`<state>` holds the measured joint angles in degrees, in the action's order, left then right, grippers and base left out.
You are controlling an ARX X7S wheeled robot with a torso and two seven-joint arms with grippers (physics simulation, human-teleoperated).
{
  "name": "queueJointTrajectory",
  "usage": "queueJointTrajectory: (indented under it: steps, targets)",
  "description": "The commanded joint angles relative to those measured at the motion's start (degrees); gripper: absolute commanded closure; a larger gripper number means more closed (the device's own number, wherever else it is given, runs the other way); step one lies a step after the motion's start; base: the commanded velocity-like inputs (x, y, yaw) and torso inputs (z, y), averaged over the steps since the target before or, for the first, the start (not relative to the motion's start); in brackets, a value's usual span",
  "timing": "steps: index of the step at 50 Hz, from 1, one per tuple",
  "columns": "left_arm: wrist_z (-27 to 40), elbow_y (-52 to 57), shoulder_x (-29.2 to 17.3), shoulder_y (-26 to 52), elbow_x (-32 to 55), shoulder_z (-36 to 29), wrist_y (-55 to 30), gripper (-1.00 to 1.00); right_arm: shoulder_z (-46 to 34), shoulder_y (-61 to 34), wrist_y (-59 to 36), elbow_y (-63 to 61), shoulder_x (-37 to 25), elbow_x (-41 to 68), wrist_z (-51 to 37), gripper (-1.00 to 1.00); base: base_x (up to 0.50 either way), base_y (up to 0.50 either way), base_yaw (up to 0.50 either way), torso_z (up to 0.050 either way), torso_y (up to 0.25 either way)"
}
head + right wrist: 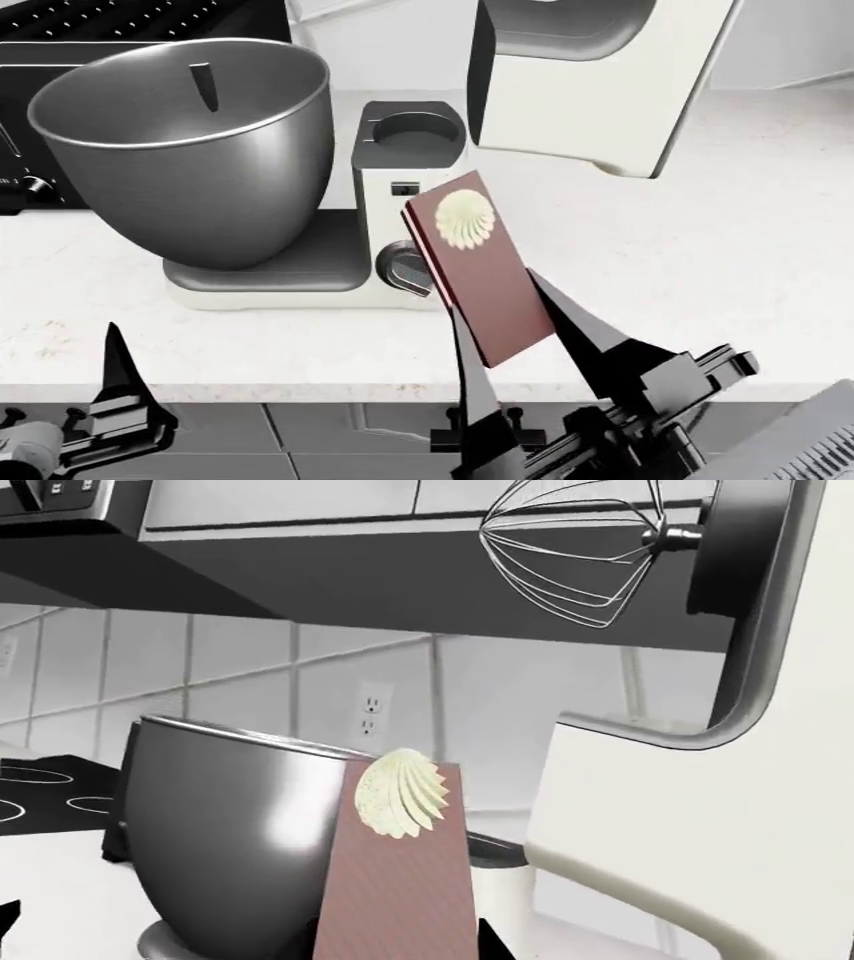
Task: Place the cake in the stand mixer bowl.
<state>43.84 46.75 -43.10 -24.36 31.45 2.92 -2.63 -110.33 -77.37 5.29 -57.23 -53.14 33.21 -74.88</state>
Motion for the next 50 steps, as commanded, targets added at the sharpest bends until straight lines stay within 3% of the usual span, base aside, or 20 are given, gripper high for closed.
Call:
queueJointTrajectory:
  steps: [1, 22, 50]
  targets:
    - [-0.21, -0.27, 0.02, 0.35, 0.08, -0.28, -0.11, -1.00, -4.18, -13.20, 2.53, 2.23, 2.17, 6.36, -1.45, 1.00, 0.00, 0.00, 0.00, 0.000, 0.010]
    - [-0.35, -0.32, 0.18, 0.19, 0.06, -0.22, 0.18, -1.00, -1.34, -18.49, -0.68, 2.09, 7.61, 12.23, -0.03, 1.00, 0.00, 0.00, 0.00, 0.000, 0.000]
    - [-1.55, -2.33, 0.91, 2.11, 0.67, -1.78, 0.27, -1.00, 5.19, -19.35, 10.11, 22.12, 14.01, 22.49, 15.48, 1.00, 0.00, 0.00, 0.00, 0.000, 0.000]
